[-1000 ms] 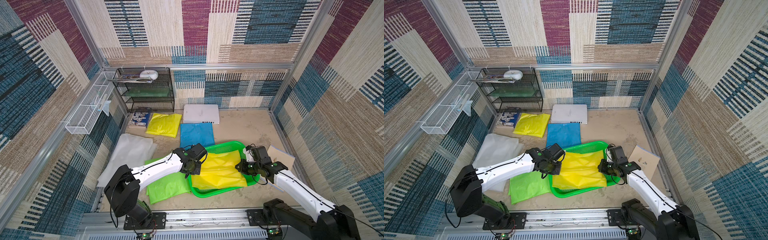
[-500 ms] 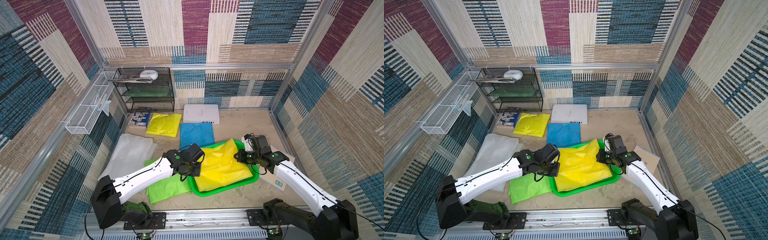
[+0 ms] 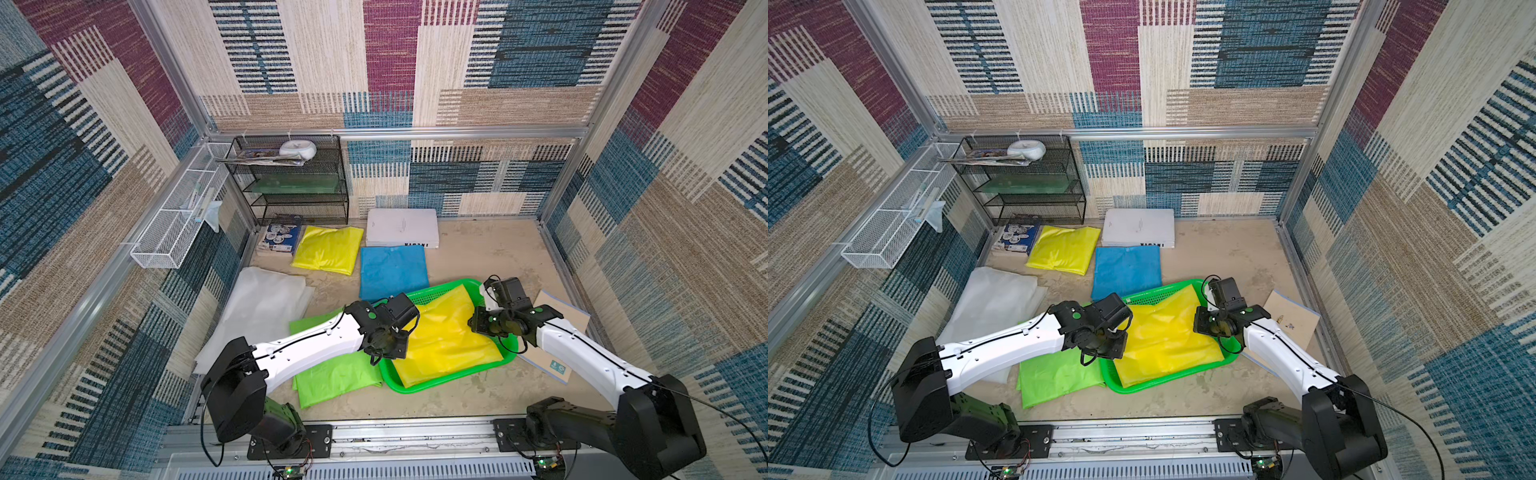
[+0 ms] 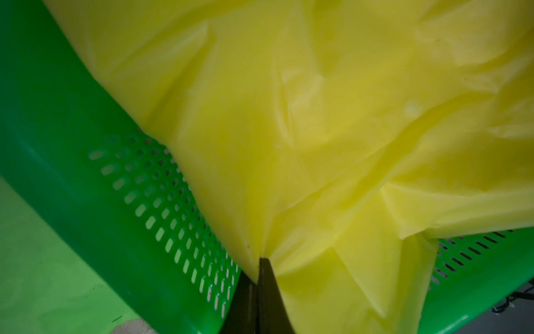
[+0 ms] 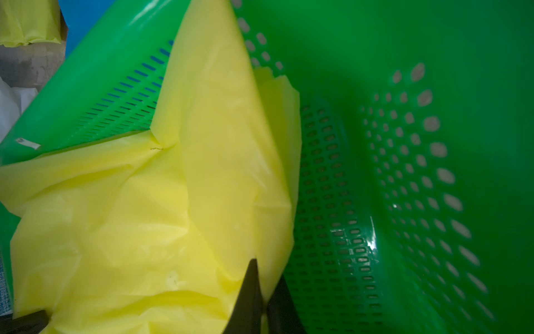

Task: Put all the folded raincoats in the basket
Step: Place the raincoat in the basket.

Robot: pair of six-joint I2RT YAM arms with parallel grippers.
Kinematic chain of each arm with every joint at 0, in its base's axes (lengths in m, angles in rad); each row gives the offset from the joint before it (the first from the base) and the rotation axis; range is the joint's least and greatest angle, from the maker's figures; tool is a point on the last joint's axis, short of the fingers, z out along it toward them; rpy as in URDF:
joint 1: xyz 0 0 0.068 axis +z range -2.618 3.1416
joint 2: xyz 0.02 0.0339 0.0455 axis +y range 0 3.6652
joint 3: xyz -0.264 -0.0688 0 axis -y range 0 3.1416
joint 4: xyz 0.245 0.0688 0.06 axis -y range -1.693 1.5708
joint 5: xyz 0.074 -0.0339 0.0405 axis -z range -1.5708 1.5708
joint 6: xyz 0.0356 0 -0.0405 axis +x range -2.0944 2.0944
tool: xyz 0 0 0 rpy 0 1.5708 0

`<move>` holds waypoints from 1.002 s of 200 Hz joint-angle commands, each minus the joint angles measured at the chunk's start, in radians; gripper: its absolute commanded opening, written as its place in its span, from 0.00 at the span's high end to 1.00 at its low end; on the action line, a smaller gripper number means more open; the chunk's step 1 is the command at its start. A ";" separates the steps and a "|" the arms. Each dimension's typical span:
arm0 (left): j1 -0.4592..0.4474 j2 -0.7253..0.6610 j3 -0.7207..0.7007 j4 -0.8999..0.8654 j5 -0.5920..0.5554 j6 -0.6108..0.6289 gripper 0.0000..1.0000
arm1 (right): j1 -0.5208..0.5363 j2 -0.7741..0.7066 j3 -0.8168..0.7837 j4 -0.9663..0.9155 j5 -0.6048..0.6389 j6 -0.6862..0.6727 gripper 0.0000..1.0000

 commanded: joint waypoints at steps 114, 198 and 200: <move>-0.008 -0.114 0.111 -0.109 0.040 0.058 0.65 | 0.001 -0.002 0.201 -0.109 0.051 -0.072 0.54; -0.032 0.039 0.083 0.005 0.089 0.050 1.00 | 0.013 0.306 0.244 0.081 -0.026 -0.068 0.88; -0.033 0.038 0.080 0.006 0.089 0.050 1.00 | 0.013 0.315 0.245 0.082 -0.020 -0.070 0.88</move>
